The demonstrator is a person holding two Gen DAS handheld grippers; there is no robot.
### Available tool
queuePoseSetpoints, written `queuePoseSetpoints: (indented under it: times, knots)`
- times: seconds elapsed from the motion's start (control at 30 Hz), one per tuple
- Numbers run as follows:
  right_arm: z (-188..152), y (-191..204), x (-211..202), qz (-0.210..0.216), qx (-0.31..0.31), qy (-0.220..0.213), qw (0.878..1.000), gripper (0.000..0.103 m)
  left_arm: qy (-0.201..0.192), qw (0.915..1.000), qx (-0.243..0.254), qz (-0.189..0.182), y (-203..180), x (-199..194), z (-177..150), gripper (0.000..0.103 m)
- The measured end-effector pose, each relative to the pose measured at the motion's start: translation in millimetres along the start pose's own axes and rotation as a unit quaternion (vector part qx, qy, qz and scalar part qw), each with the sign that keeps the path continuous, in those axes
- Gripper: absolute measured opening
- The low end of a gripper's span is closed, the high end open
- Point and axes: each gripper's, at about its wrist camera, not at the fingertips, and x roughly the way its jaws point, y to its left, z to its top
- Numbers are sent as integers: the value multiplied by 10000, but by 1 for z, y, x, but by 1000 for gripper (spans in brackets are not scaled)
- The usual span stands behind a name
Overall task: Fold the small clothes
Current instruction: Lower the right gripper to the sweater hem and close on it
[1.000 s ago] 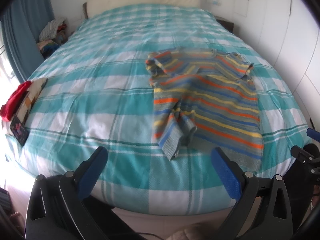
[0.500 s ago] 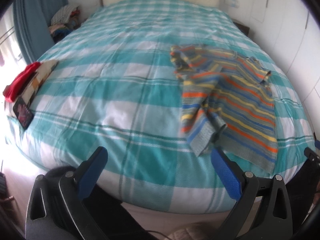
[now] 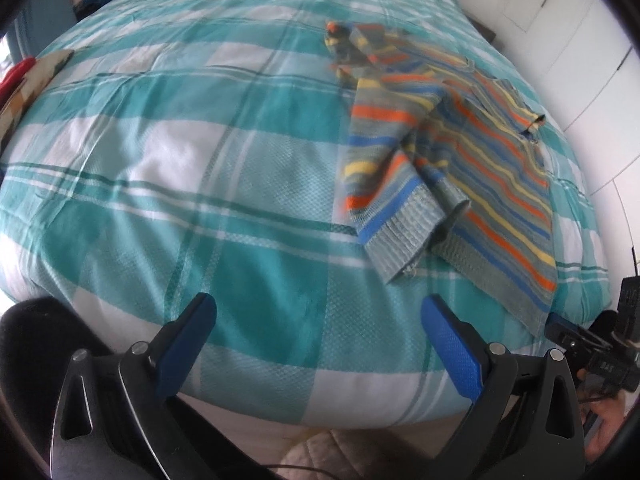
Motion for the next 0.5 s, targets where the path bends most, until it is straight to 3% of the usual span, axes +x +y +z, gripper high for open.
queuePoseSetpoints:
  times: [0.1, 0.13, 0.2, 0.27, 0.3, 0.4, 0.5]
  knots:
    - [3, 1, 6, 36, 84, -92, 9999, 82, -44, 9999, 31, 89, 1, -1, 2, 102]
    - [4, 3, 7, 108, 53, -135, 9998, 76, -36, 9999, 25, 103, 2, 0, 2, 102]
    - [9, 7, 11, 367, -94, -155, 9992, 54, -25, 9999, -12, 109, 3, 2, 3, 102]
    - [14, 9, 18, 450, -159, -78, 9988, 16, -2, 9999, -32, 133, 4, 5, 5, 102]
    - [15, 9, 21, 473, -186, -12, 9987, 6, 7, 9999, -23, 163, 5, 5, 6, 102]
    - [15, 3, -10, 567, -266, -109, 9980, 5, -83, 9995, 32, 297, 12, -3, 5, 102]
    - [19, -17, -70, -97, -377, -605, 9974, 5, -178, 9996, -31, 238, 24, -5, 5, 102]
